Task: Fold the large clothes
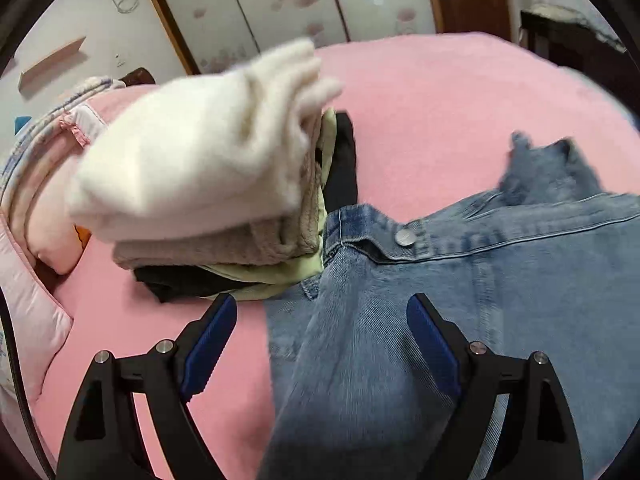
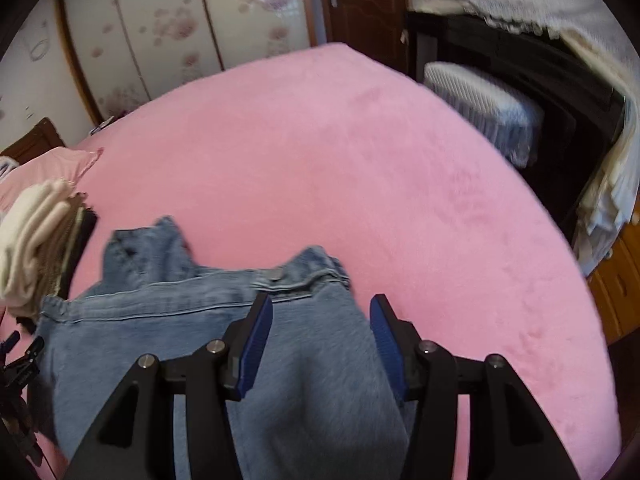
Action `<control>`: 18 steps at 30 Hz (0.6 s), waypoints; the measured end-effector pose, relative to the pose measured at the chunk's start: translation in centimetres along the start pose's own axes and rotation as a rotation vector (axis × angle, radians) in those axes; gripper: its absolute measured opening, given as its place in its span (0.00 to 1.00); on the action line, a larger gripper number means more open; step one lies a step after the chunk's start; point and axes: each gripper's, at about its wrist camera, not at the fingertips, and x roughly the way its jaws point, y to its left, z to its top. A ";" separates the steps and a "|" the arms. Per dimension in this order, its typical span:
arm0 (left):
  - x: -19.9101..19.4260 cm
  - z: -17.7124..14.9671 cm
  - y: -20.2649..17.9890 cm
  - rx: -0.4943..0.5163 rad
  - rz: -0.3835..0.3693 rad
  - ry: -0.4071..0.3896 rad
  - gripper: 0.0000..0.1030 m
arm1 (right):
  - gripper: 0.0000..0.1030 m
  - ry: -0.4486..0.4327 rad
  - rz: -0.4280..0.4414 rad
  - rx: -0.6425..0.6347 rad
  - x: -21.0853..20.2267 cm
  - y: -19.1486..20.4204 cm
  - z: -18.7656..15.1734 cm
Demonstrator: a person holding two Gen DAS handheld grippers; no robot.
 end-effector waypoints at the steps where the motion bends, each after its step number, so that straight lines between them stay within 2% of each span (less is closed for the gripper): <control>1: -1.5 0.0 0.4 -0.007 -0.017 -0.008 0.84 | 0.49 -0.002 0.002 -0.010 -0.9 0.4 0.1; 3: -4.7 0.3 1.2 -0.030 -0.052 -0.022 0.85 | 0.49 -0.003 0.019 -0.024 -3.2 1.5 0.3; 7: -10.3 0.9 2.2 -0.077 -0.075 -0.062 0.94 | 0.50 -0.015 0.044 -0.041 -6.9 3.1 0.4; 14: -17.8 2.1 2.9 -0.105 -0.116 -0.105 0.95 | 0.49 -0.093 0.121 -0.079 -13.7 6.8 -0.4; 18: -21.6 1.4 2.5 -0.117 -0.151 -0.166 0.95 | 0.49 -0.123 0.164 -0.118 -16.6 8.8 -1.1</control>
